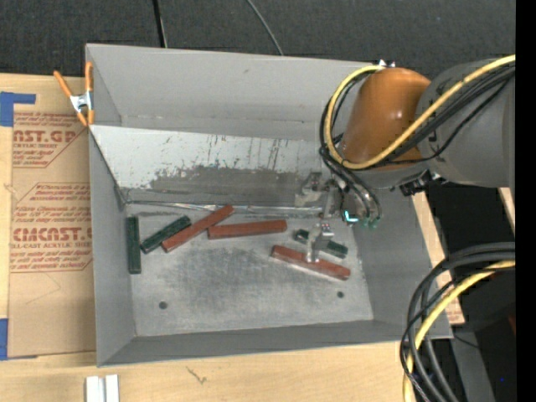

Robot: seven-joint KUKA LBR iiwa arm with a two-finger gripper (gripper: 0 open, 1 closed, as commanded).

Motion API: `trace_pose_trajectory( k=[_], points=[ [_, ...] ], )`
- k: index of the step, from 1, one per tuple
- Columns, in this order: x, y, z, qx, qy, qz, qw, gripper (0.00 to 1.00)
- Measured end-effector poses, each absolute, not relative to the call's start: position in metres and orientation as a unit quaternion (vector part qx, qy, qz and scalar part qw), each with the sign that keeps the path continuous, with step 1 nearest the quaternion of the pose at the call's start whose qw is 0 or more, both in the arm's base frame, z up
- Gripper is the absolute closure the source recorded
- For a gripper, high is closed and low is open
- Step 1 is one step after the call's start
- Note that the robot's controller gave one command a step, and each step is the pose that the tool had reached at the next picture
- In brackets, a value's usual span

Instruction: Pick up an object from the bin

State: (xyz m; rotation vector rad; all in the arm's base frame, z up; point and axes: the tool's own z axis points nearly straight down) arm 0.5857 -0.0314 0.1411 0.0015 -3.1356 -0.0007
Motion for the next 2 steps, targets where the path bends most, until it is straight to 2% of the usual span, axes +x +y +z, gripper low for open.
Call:
trace_pose_trajectory(
  k=[1,2],
  points=[
    [0.588,-0.031,0.145,0.001,-1.0,0.0,-0.001,0.0],
    [0.553,-0.033,0.133,-0.028,-1.0,0.0,-0.001,0.0]
  ],
)
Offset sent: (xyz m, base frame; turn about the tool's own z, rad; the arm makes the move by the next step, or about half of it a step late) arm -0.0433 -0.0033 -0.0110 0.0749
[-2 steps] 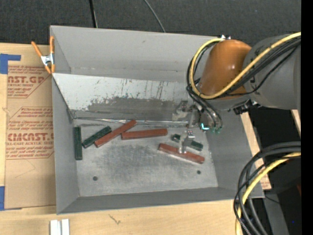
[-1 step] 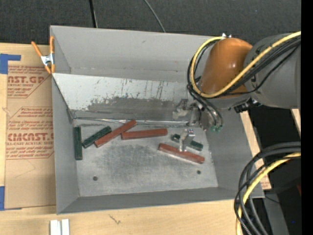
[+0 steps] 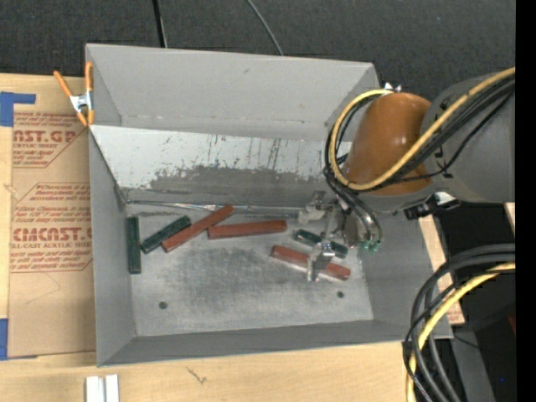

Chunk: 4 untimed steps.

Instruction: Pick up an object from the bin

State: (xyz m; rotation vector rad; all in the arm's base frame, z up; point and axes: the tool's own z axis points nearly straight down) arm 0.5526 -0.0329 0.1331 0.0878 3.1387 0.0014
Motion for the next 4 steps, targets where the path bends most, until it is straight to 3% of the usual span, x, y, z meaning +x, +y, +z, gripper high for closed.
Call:
trace_pose_trajectory(
  k=[1,2,3,4],
  points=[
    [0.532,-0.032,0.129,0.032,0.999,0.0,-0.001,0.0],
    [0.537,-0.034,0.12,0.05,0.999,0.001,0.0,0.0],
    [0.527,-0.043,0.083,0.138,0.99,0.001,0.001,0.0],
    [0.54,-0.05,0.077,0.107,0.994,0.0,0.01,1.0]
  ],
)
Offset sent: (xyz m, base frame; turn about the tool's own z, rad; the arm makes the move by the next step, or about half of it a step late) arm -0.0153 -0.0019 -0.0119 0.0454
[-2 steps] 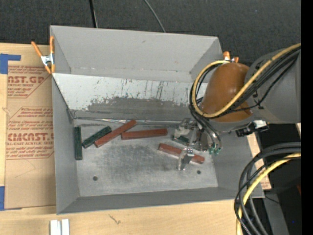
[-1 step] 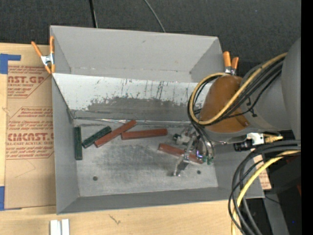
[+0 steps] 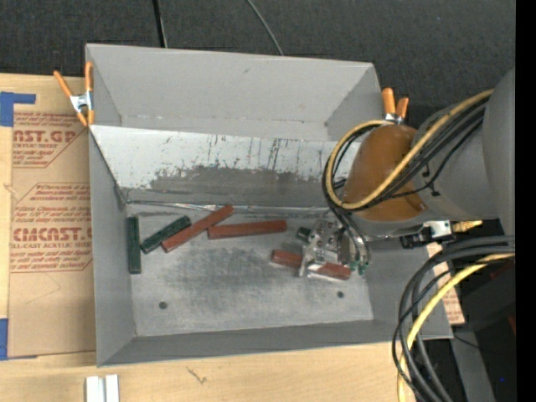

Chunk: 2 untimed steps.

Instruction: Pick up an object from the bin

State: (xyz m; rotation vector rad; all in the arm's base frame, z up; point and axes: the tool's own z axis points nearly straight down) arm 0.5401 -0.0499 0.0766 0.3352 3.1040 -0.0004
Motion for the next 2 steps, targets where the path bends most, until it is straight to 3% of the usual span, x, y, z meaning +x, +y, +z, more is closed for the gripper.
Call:
trace_pose_trajectory(
  k=[2],
  points=[
    [0.5395,-0.0497,0.0791,0.107,0.994,0.0,0.007,1.0]
  ],
)
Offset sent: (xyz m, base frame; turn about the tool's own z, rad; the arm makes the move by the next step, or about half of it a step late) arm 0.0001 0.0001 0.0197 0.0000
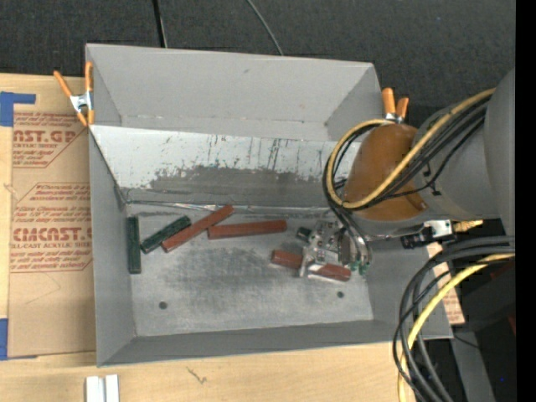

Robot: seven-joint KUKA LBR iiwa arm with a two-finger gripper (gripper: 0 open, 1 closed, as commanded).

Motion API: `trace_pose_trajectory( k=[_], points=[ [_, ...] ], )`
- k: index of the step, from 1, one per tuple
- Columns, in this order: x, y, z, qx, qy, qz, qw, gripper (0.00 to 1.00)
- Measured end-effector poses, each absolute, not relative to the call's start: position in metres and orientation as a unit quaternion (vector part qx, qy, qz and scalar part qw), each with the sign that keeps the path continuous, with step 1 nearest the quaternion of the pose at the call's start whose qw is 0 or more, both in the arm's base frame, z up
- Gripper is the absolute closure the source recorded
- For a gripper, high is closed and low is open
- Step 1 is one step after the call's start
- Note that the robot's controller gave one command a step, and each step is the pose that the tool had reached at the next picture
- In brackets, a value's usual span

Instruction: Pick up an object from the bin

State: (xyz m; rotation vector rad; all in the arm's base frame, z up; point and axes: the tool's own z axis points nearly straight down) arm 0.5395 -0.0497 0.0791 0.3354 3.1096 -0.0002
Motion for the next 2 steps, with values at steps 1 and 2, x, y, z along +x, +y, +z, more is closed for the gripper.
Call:
trace_pose_trajectory(
  k=[1,2],
  points=[
    [0.537,-0.049,0.085,0.107,0.994,0.0,0.001,1.0],
    [0.535,-0.049,0.101,0.107,0.994,0.0,-0.003,1.0]
  ],
)
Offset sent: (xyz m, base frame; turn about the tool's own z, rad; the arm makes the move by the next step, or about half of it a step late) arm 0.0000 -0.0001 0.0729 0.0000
